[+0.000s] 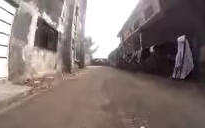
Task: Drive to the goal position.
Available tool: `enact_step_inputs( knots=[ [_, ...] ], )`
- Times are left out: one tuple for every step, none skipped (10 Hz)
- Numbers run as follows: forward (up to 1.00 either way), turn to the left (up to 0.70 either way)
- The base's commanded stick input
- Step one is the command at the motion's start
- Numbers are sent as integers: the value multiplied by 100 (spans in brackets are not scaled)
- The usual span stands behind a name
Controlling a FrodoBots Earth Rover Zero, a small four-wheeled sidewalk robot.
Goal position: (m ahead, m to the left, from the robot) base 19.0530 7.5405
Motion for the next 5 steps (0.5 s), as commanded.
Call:
enact_step_inputs(
  knots=[
    [100,0],
    [100,0],
    [100,0],
    [100,0],
    [100,0]
  ],
)
